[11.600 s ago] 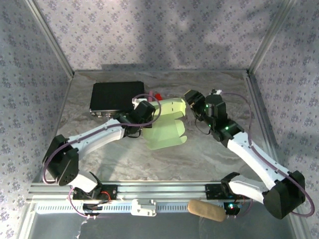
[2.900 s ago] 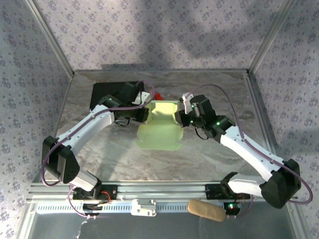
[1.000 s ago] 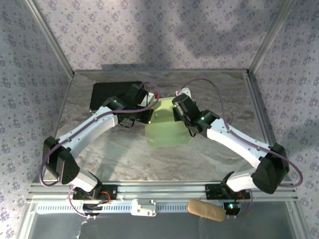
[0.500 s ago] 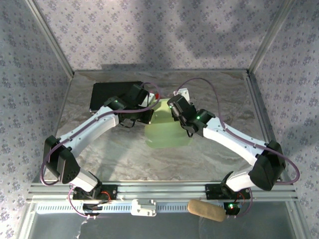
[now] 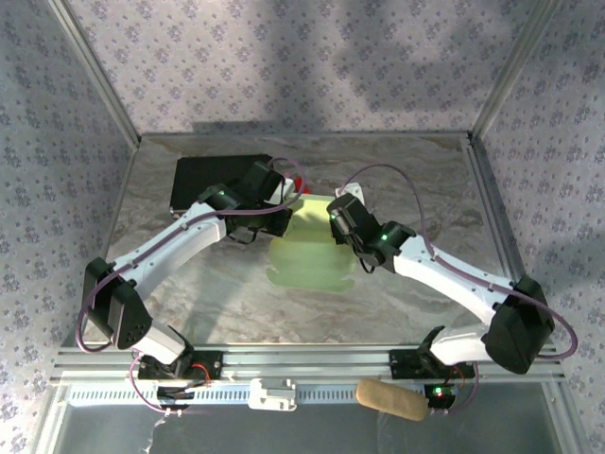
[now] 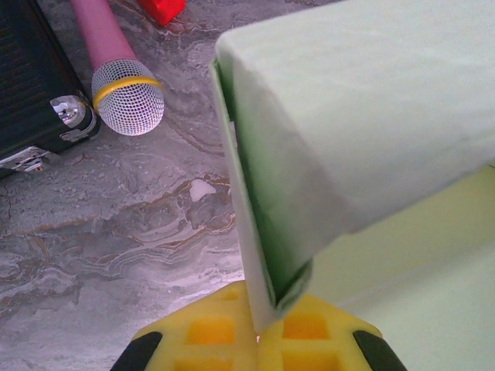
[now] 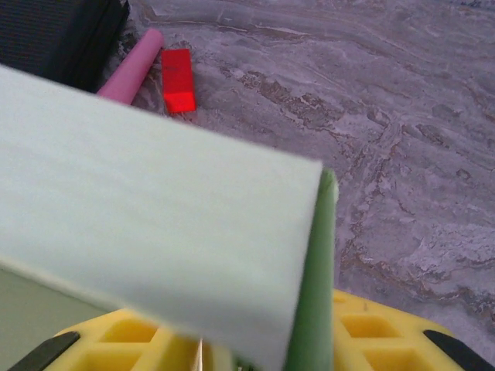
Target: Fold the paper box
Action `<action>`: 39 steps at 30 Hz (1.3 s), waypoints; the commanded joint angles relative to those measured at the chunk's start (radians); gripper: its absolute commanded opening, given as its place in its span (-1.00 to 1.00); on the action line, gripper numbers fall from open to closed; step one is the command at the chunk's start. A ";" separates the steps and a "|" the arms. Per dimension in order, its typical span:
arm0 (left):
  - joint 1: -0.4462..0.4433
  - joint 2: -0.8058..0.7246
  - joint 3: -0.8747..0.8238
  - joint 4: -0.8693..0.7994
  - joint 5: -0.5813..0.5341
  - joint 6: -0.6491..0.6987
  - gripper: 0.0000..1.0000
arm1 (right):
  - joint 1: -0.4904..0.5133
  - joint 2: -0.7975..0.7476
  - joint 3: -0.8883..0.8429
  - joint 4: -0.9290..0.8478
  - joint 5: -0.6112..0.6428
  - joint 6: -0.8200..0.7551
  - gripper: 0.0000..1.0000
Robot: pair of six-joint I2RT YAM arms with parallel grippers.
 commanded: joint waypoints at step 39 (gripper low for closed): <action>-0.014 0.006 0.058 -0.018 -0.018 -0.040 -1.00 | 0.047 -0.042 0.112 -0.058 -0.081 0.051 0.14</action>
